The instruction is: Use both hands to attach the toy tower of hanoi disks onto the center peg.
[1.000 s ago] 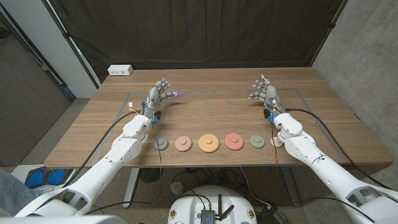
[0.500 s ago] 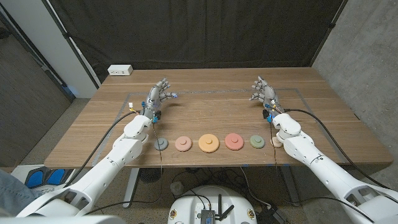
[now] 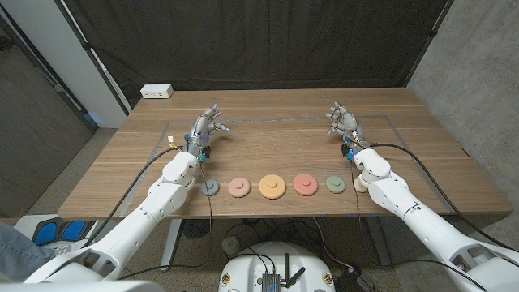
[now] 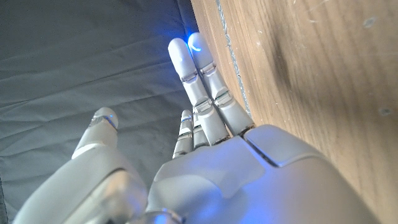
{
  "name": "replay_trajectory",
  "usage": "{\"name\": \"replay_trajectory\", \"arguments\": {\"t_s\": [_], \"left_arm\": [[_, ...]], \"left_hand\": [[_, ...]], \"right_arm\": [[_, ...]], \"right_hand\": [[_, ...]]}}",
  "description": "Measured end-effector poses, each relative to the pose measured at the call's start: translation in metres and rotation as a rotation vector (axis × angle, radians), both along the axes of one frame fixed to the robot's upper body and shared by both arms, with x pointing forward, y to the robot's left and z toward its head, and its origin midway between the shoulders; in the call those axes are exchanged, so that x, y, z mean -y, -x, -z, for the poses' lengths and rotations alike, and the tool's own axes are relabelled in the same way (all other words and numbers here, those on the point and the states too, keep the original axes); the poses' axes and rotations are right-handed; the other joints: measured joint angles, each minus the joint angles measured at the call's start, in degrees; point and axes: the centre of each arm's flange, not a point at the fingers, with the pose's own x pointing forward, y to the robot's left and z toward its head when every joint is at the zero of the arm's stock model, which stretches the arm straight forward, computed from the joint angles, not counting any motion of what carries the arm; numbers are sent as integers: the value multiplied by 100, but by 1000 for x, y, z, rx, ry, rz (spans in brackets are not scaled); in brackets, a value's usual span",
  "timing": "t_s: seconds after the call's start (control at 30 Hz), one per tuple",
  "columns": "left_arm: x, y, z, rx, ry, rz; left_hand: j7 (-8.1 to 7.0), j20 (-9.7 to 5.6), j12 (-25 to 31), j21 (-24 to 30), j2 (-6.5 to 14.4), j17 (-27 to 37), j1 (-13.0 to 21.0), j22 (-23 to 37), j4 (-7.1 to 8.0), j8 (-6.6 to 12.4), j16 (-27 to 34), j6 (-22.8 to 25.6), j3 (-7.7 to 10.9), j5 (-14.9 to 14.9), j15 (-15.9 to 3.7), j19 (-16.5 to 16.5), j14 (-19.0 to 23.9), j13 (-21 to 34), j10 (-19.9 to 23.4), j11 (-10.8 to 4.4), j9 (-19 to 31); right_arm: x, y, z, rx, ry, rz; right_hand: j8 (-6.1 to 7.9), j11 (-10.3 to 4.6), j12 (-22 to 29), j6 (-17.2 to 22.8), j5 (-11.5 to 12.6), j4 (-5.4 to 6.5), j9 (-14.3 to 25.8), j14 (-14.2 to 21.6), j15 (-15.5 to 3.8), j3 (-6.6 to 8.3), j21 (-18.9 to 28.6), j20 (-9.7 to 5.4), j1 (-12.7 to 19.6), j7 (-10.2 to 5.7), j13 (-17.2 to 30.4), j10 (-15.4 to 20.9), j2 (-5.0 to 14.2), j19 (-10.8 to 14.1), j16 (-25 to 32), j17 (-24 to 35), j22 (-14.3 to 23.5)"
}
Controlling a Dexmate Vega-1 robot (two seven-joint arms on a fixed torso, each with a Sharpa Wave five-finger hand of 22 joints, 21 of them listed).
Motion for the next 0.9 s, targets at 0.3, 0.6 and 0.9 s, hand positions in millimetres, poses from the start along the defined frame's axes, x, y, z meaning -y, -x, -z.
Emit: {"name": "replay_trajectory", "arguments": {"t_s": [0.3, 0.6, 0.9], "left_arm": [[2, 3, 3, 3, 13, -18], [3, 7, 3, 12, 4, -34], [2, 12, 0, 24, -45, -80]], "left_hand": [[-103, -10, -34, 80, -64, 71, 124, 67, 0, 0, 128, 103, 0, 40, -11, 51, 72, 0, -89, -254, 0], [-171, -18, -33, 129, 7, 93, 687, 76, -113, 0, 213, 97, 165, 181, -41, 23, 101, 22, -145, -310, 4], [-233, 81, -33, 138, 0, 103, 1552, 23, -142, -49, 302, -92, 367, 399, 54, -210, -119, 91, -255, -419, 16]], "right_arm": [[2, 3, 4, 0, -12, 36], [1, 6, 3, 6, -6, 71], [2, 11, 1, 9, 29, 112]], "right_hand": [[109, -83, -112, 314, 22, -28, 54, 59, -20, 110, 22, -32, -47, 217, 111, -168, -47, -37, 356, 33, 26], [-3, -144, -223, 143, 290, -254, 37, -66, 34, 526, 21, 30, 722, 194, 255, -333, -172, -98, 811, 32, 26], [-47, -205, -263, 41, 383, -253, 37, -200, 92, 679, 86, 51, 1170, 172, 324, -394, -370, -158, 971, -3, 53]]}}
